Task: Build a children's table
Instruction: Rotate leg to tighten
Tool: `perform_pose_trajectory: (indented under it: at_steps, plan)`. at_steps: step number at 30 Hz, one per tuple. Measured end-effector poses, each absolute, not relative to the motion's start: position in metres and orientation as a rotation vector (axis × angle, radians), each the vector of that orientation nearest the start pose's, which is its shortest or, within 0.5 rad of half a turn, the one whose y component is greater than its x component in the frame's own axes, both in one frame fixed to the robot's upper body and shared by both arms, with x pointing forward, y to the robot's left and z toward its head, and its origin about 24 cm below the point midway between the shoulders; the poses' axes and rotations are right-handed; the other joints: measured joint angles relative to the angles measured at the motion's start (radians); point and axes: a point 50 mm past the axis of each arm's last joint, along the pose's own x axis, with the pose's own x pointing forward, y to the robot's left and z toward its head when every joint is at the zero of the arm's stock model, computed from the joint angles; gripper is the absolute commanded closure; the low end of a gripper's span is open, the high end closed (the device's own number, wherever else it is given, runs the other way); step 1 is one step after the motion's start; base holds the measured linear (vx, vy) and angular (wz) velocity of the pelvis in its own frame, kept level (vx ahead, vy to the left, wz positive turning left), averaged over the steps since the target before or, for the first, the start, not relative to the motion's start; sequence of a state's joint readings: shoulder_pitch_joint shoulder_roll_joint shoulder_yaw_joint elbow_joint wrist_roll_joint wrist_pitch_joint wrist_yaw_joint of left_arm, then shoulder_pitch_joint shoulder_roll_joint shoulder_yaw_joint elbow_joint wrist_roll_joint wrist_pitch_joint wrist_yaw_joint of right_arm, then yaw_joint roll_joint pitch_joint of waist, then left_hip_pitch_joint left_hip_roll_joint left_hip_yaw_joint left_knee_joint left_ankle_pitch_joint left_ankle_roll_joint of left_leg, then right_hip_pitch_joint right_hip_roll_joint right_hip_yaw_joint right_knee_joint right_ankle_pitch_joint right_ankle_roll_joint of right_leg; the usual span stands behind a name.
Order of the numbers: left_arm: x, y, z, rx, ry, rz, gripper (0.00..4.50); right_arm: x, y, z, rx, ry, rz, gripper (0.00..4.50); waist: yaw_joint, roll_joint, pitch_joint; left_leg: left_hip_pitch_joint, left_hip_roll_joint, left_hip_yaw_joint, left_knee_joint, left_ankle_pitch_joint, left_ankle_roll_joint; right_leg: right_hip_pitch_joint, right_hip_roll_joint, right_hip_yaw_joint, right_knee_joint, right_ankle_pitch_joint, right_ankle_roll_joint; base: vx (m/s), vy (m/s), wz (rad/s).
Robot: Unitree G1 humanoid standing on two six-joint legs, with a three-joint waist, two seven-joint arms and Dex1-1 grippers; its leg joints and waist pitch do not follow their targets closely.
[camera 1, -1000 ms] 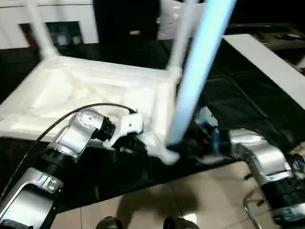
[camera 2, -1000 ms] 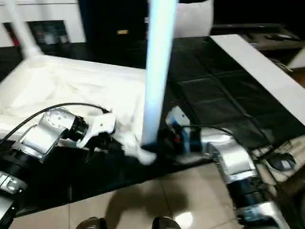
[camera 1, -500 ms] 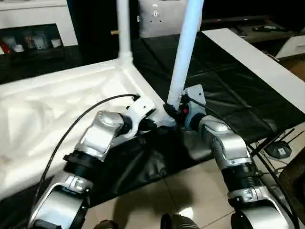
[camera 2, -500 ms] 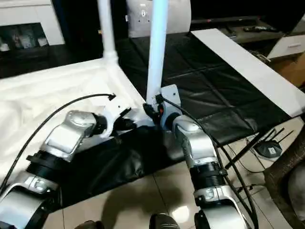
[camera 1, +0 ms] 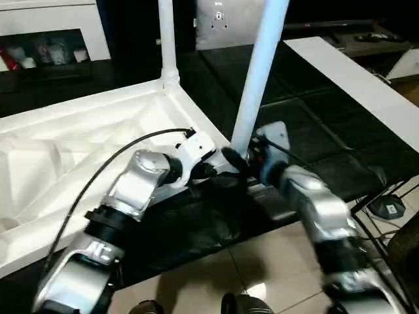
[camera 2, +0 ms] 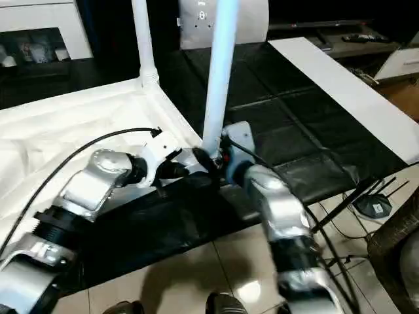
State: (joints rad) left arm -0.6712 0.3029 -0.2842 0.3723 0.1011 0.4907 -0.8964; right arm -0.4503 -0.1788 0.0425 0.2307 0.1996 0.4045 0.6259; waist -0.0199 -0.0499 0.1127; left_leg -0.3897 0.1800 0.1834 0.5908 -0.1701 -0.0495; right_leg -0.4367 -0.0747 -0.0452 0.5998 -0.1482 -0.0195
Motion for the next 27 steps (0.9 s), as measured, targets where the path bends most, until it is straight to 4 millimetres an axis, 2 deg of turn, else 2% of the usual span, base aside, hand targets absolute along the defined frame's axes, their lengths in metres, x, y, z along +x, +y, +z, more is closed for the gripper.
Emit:
perform_pose_trajectory:
  at_steps: [5, 9, 13, 16, 17, 20, 21, 24, 26, 27]
  plan:
    - [0.337, 0.124, 0.092, 0.528, 0.444, -1.085, 4.50, 0.305, -0.135, 0.079, -0.042, 0.238, 0.961, 0.11, 0.007, 0.001, 0.000, 0.000, 0.000, 0.000, 0.000, 0.000, 0.000, 0.000, 0.000, -0.001, 0.000, 0.000, 0.000, 0.000, 0.000, 0.00]
    - [0.329, 0.134, 0.093, 0.581, 0.451, -1.260, 4.50, 0.297, -0.152, 0.083, -0.144, 0.247, 1.094, 0.11, 0.031, 0.001, 0.001, 0.000, 0.000, 0.000, 0.000, 0.000, 0.000, 0.002, 0.000, -0.001, -0.002, 0.000, 0.000, 0.000, 0.000, 0.00]
    - [0.322, 0.137, 0.093, 0.638, 0.460, -1.396, 4.50, 0.296, -0.154, 0.090, -0.157, 0.233, 1.186, 0.11, 0.051, 0.001, 0.001, 0.000, 0.000, 0.001, 0.000, 0.000, 0.000, 0.002, -0.001, 0.000, -0.003, 0.001, -0.001, 0.000, 0.000, 0.00]
    - [0.318, 0.138, 0.092, 0.666, 0.467, -1.469, 4.50, 0.298, -0.160, 0.098, -0.184, 0.232, 1.236, 0.11, 0.060, 0.001, 0.001, -0.001, -0.001, 0.001, 0.000, 0.000, 0.001, 0.004, -0.002, 0.000, -0.004, 0.001, -0.002, 0.000, 0.000, 0.00]
    - [0.317, 0.138, 0.092, 0.673, 0.464, -1.483, 4.50, 0.298, -0.161, 0.099, -0.185, 0.230, 1.255, 0.26, 0.061, 0.001, 0.001, 0.000, -0.001, 0.001, 0.000, 0.000, 0.001, 0.004, -0.002, 0.000, -0.004, 0.001, -0.002, 0.000, 0.000, 0.00]
    - [0.317, 0.139, 0.093, 0.704, 0.466, -1.537, 4.50, 0.294, -0.159, 0.097, -0.202, 0.276, 1.364, 0.26, 0.062, 0.001, 0.001, 0.000, 0.000, 0.001, 0.000, 0.000, 0.001, 0.004, -0.002, 0.000, -0.004, 0.001, -0.002, 0.000, 0.000, 0.00]
    - [0.316, 0.140, 0.093, 0.709, 0.466, -1.550, 4.50, 0.293, -0.159, 0.096, -0.204, 0.286, 1.387, 0.54, 0.062, 0.001, 0.001, 0.000, 0.000, 0.001, 0.000, 0.000, 0.001, 0.004, -0.002, 0.000, -0.003, 0.001, -0.002, 0.000, 0.000, 0.00]
    - [0.315, 0.140, 0.093, 0.724, 0.467, -1.589, 4.50, 0.293, -0.157, 0.093, -0.200, 0.313, 1.434, 0.65, 0.063, 0.001, 0.001, 0.000, 0.000, 0.001, 0.001, 0.000, 0.001, 0.004, -0.002, -0.001, -0.003, 0.001, -0.002, 0.000, 0.000, 0.00]
    - [0.314, 0.138, 0.094, 0.742, 0.470, -1.623, 4.50, 0.293, -0.154, 0.092, -0.190, 0.316, 1.457, 0.97, 0.066, 0.001, 0.001, 0.000, 0.000, 0.002, 0.001, 0.000, 0.001, 0.004, -0.002, 0.000, -0.003, 0.001, -0.002, 0.000, 0.000, 0.00]
    - [0.314, 0.137, 0.094, 0.748, 0.472, -1.639, 4.50, 0.295, -0.152, 0.092, -0.186, 0.315, 1.469, 0.97, 0.068, 0.001, 0.001, 0.000, 0.000, 0.002, 0.001, 0.000, 0.001, 0.004, -0.002, 0.000, -0.003, 0.002, -0.003, 0.000, 0.000, 0.00]
